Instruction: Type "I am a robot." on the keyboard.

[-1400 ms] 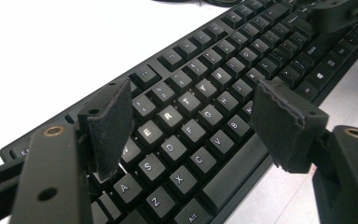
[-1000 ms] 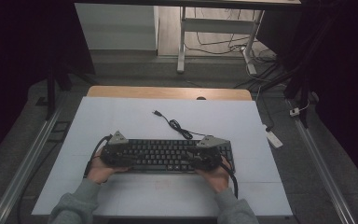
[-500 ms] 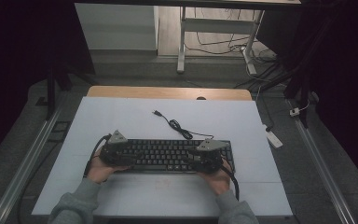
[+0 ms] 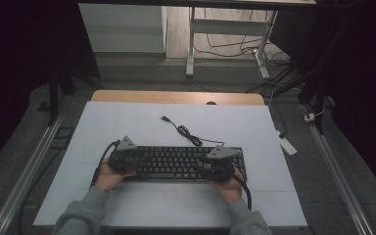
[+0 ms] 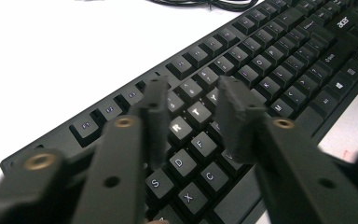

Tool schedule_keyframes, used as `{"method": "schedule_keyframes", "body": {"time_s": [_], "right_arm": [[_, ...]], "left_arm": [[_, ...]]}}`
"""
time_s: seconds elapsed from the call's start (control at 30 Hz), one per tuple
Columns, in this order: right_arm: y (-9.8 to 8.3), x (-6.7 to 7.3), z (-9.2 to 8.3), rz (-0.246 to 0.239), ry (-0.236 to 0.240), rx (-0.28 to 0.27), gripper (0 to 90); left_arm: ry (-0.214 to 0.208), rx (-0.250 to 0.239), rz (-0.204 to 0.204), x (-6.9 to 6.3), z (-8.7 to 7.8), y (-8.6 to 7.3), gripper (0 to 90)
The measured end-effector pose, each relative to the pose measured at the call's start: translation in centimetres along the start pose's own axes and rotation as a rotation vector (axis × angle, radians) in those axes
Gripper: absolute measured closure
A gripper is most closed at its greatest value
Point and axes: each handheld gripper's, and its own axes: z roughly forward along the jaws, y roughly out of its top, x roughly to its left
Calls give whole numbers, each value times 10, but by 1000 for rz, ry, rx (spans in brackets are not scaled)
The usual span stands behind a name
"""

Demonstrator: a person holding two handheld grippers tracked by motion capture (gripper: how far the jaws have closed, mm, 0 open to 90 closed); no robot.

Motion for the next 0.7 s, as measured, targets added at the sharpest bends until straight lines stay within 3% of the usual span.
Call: {"method": "schedule_keyframes", "body": {"time_s": [0.17, 0.7], "right_arm": [[0, 0, -1, -3, -2, 0, 571], [-2, -1, -1, 3, -4, 8, 570]], "left_arm": [[-3, 10, 1, 0, 5, 2, 880], [3, 58, 13, -4, 26, 4, 890]]}}
